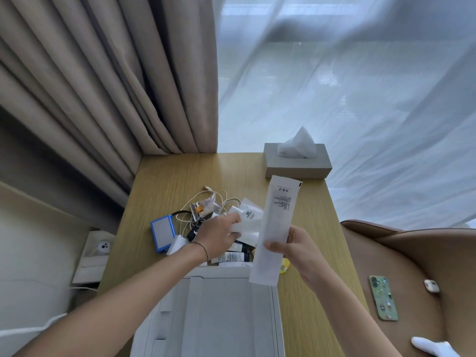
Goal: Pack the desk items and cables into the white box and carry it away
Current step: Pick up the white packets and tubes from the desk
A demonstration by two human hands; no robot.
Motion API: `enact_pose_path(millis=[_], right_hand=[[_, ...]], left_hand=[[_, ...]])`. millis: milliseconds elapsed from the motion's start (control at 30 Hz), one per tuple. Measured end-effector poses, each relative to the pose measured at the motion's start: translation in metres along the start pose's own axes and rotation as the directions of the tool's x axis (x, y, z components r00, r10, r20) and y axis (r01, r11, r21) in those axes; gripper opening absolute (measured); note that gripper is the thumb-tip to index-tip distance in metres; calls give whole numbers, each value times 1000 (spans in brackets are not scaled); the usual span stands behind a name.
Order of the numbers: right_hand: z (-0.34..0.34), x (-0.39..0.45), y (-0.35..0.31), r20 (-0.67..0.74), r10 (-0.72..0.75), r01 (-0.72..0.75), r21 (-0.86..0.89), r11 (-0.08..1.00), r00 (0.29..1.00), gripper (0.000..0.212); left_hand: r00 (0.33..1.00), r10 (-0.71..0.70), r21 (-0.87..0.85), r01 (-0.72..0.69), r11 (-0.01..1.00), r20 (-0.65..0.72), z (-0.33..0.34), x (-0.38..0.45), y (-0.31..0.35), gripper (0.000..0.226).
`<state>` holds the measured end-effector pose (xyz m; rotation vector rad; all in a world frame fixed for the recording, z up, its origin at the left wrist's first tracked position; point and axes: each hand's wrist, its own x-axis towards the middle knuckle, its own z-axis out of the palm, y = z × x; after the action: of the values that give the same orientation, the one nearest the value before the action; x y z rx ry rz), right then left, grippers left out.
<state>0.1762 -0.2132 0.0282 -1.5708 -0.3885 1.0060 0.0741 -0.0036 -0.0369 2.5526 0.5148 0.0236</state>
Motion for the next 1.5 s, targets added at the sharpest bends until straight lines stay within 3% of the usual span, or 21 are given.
enact_pose_path(millis=[133, 267, 300, 467, 667, 1000, 1233, 1333, 1433, 1500], right_hand=[[20, -15, -2, -3, 7, -7, -12, 1000, 1000, 17], [47, -32, 3, 17, 20, -19, -76, 997, 1000, 12], [55, -36, 7, 14, 31, -30, -97, 995, 999, 12], [91, -52, 34, 8, 107, -104, -176, 979, 994, 17], [125, -61, 76, 40, 255, -232, -299, 925, 966, 23], [145, -47, 147, -89, 464, -460, -382, 801, 881, 16], [152, -25, 173, -155, 480, -498, -413, 762, 863, 12], [152, -20, 184, -183, 437, -464, -520, 717, 881, 13], [151, -21, 189, -174, 360, -374, -691, 619, 916, 17], [151, -23, 188, -167, 309, -307, -815, 491, 936, 28]], left_hand=[[971, -128, -282, 67, 957, -204, -35, -19, 12, 21], [907, -245, -503, 42, 863, -344, -68, -50, 18, 3], [892, -281, -543, 48, 838, -354, -76, -59, 18, 8], [856, -427, -735, 87, 673, -290, -98, -106, 8, 5], [822, -544, -863, 144, 484, -169, -95, -160, -12, 22], [755, -655, -909, 252, 331, -29, -85, -218, -34, 16], [749, -653, -920, 327, 217, 113, -78, -237, -31, 16], [756, -635, -915, 355, 193, 159, -73, -240, -27, 19], [766, -613, -908, 377, 184, 194, -69, -243, -19, 19], [775, -594, -901, 393, 184, 216, -65, -242, -12, 18]])
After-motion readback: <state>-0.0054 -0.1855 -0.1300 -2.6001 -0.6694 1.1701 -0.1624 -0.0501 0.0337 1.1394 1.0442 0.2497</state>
